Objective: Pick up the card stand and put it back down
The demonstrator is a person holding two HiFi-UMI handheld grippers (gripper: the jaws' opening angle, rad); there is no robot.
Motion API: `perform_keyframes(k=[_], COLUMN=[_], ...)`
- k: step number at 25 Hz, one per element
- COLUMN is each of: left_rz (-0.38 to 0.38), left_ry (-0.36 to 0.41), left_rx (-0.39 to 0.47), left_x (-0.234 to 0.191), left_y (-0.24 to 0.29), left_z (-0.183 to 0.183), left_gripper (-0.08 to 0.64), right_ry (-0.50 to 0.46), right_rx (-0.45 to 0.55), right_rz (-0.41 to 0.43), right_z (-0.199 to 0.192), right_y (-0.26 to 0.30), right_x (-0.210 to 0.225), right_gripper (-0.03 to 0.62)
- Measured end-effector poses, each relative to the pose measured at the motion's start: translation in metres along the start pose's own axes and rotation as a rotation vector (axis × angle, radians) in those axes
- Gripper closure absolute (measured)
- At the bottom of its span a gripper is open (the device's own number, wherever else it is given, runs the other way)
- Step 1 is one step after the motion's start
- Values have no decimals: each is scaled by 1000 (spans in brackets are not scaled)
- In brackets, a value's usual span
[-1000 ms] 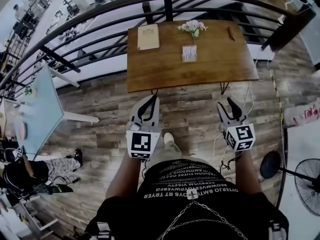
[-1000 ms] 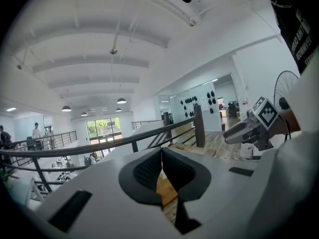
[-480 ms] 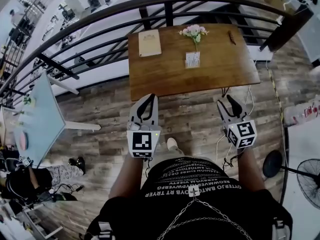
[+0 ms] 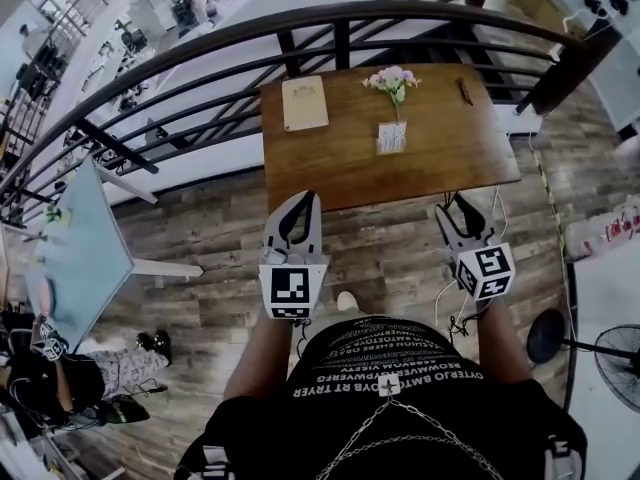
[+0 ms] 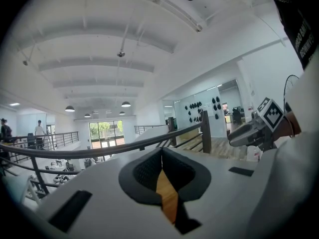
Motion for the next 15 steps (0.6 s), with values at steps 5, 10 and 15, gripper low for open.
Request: perform_keyframes(k=[5, 10, 15], left_rz=[-26, -44, -73], left_ry=[-9, -14, -17], left_rx=[3, -30, -39], left_x=[-8, -10, -2], left_y=[3, 10, 18], left_z=[-5, -22, -22], left_gripper=[532, 532, 532], right_ry=[6, 8, 30], right_rx=[0, -3, -8], right_rz=[6, 3, -19], right_z=[8, 12, 5], right_y=[10, 13, 6], right_x=[-11, -16, -3], right_gripper=[405, 403, 403])
Point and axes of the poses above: the fingertips, and each gripper's own axes: y forward along the fingers, x to its right, z out of its top, the point moved 4 cm from there along -y, backward along the fingers, and after that the axes turned 12 degrees about -x, right-handed, at the moved point
